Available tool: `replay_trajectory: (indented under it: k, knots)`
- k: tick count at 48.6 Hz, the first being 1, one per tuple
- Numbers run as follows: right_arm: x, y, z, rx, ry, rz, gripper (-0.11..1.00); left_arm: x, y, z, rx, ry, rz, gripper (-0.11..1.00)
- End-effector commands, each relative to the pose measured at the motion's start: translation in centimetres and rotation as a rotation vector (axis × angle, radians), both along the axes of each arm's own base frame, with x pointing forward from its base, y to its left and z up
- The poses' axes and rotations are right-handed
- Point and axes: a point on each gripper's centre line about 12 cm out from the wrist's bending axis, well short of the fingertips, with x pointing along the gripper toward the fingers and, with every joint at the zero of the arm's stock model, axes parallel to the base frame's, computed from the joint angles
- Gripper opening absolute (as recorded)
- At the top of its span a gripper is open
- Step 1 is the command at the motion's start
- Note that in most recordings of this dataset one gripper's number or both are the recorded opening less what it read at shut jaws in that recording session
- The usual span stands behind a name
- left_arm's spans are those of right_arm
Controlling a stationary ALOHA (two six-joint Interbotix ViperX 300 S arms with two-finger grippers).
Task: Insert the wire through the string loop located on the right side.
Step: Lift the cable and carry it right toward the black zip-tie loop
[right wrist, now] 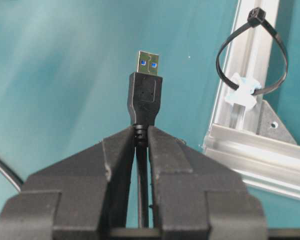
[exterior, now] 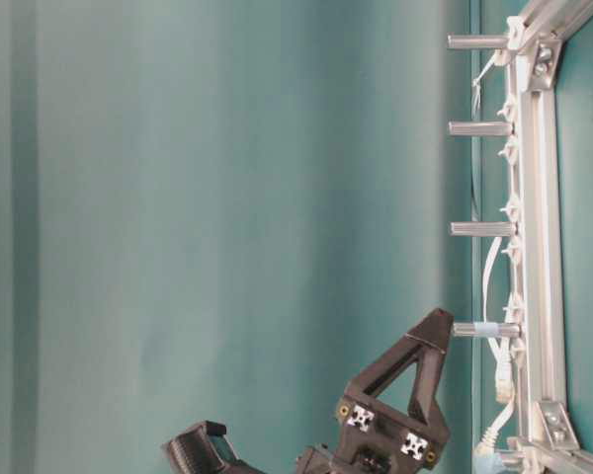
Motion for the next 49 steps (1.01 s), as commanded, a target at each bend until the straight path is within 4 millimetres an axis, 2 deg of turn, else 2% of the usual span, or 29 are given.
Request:
replay_trajectory:
  k: [1, 13, 34, 49]
  knots:
    - [0.4, 0.1, 0.3, -0.001, -0.012, -0.005, 0.11, 0.5, 0.0, 1.4, 0.012, -0.043, -0.005, 0.75]
    - [1.3, -1.1, -0.2, -0.029, -0.033, -0.086, 0.11, 0.6, 0.0, 1.5, 0.012, -0.047, -0.004, 0.75]
    - [1.5, -3.5, -1.0, -0.047, -0.009, -0.191, 0.11, 0.5, 0.0, 1.4, 0.013, -0.044, -0.005, 0.75]
    - [1.6, -3.7, -1.0, -0.049, -0.006, -0.202, 0.11, 0.5, 0.0, 1.4, 0.015, -0.042, -0.006, 0.75]
